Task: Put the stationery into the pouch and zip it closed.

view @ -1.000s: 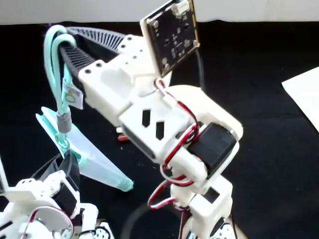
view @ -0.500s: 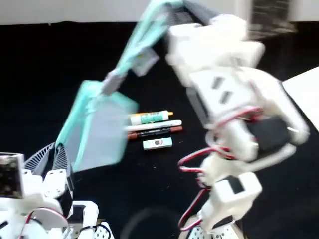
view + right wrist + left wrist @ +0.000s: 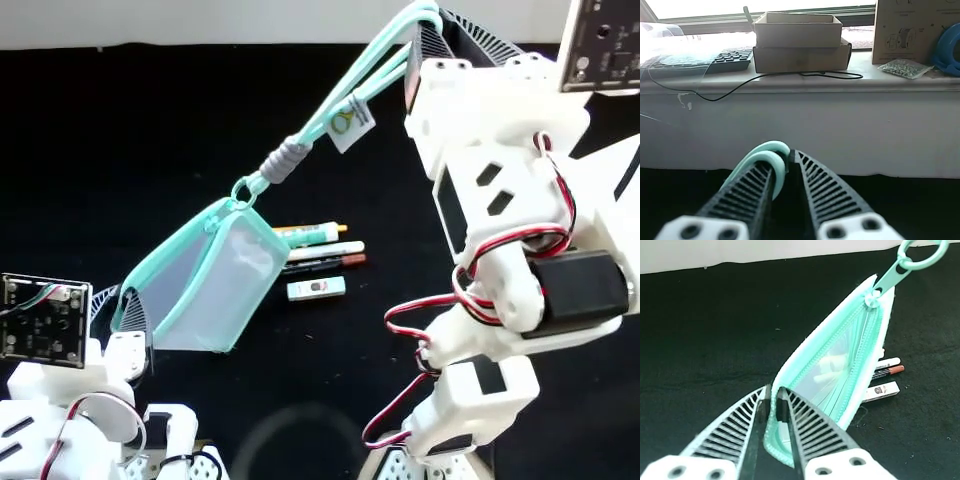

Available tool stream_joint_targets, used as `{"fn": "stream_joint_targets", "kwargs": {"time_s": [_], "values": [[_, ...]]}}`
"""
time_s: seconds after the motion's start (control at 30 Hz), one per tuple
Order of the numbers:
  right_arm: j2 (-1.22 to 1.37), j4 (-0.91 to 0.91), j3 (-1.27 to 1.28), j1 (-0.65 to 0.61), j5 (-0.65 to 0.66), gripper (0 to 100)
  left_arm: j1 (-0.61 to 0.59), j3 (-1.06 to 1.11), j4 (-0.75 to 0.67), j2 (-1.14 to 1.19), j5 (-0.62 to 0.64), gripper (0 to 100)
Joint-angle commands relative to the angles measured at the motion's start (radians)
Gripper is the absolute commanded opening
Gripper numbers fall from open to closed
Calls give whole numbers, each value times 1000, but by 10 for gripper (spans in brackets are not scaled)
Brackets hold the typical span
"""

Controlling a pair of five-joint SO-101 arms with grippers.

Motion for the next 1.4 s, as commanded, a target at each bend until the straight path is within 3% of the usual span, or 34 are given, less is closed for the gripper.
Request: {"fn": "stream_joint_targets", "kwargs": {"time_s": [0.0, 0.13, 0.3, 0.43, 0.63, 0.73, 0.93, 1.1, 1.37], "values": [[-31, 1, -96, 38, -6, 8, 5, 33, 3, 7, -11, 6], [-33, 4, -96, 33, -8, 41, 5, 35, 3, 7, -11, 6], [-31, 47, -90, -90, -58, 310, 8, 35, 0, 7, -11, 6], [-31, 47, 21, -151, -57, 313, 8, 35, -3, 7, -11, 6], [-31, 45, 545, -93, -43, 313, 7, 31, -5, 7, -9, 6], [-36, 44, 872, -108, 84, 313, 7, 35, -5, 7, -9, 6], [-39, 45, 1285, -323, 192, 312, 7, 35, -5, 7, -8, 6], [-41, 30, 1207, -458, 129, 311, 7, 36, -5, 7, -8, 6], [-44, 48, 891, -394, -172, 311, 5, 38, 3, 15, -8, 6]]}}
